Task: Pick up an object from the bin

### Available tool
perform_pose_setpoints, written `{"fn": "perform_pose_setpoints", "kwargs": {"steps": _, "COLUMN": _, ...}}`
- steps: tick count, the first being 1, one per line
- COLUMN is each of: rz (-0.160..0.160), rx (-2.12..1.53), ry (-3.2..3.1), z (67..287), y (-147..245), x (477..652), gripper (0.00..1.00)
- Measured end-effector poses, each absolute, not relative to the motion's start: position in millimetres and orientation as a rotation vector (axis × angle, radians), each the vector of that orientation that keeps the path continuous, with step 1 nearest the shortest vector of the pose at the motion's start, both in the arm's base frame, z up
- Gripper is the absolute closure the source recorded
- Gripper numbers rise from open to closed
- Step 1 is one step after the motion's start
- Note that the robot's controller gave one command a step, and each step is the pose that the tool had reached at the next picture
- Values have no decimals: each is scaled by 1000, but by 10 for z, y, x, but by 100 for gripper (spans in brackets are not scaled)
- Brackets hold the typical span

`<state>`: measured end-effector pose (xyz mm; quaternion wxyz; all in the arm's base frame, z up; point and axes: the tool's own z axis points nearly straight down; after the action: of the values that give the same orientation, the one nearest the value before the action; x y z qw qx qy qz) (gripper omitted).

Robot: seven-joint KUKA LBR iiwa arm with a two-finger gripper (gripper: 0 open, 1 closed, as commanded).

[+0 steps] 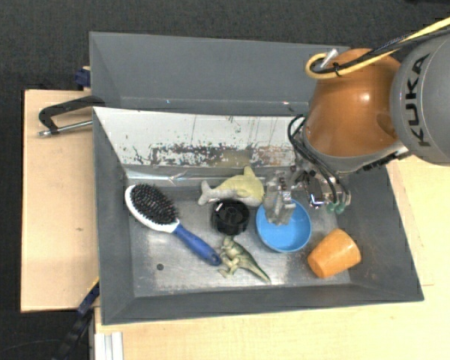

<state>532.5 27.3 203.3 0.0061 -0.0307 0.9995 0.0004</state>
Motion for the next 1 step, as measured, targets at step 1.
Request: {"fn": "perform_pose_setpoints", "kwargs": {"steps": 1, "rz": 2, "rx": -95, "ry": 3134, "z": 2009, "y": 272, "x": 5311, "gripper": 0}}
